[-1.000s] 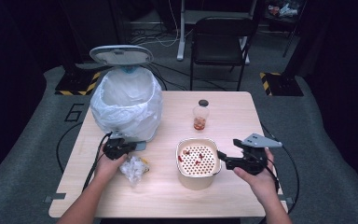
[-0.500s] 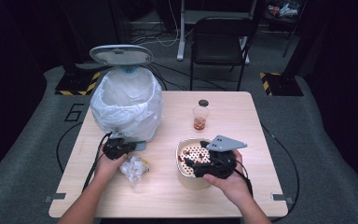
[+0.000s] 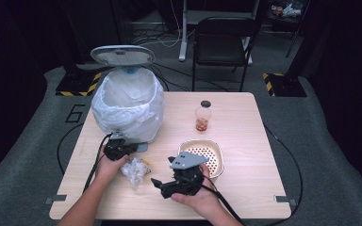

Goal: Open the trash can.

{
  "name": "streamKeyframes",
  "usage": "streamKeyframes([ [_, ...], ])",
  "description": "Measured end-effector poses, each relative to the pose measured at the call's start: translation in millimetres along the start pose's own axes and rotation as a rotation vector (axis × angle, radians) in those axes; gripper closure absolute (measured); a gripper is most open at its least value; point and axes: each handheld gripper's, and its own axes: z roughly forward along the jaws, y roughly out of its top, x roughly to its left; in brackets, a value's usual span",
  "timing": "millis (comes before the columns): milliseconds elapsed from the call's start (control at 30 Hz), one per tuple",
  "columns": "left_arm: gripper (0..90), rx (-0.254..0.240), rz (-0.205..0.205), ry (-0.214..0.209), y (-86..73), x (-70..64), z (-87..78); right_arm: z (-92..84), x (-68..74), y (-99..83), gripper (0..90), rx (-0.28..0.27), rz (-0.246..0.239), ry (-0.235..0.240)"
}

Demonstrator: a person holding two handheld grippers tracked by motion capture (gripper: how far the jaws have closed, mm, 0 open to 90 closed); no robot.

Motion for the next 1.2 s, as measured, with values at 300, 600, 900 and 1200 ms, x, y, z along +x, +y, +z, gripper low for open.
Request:
streamKeyframes([
  [300,90.0,-0.013,-0.015,0.001,-0.3,-1.2,1.7,55.2,33.6,-22.1,15.1,0.084,-0.022,0.016],
  [600,90.0,-0.016,0.002,0.002,0.4,0.2,2.0,110.5,22.7,-38.8,15.5,0.092,0.053,-0.064],
  [900,90.0,-0.003,-0.001,0.006,0.1,-1.3,1.4,141.8,5.5,-41.7,15.8,0.125,0.077,-0.100],
  [1200,90.0,-0.012,-0.009,0.003,0.0,-1.5,1.8,144.4,3.5,-34.8,18.6,0.094,0.080,-0.092],
])
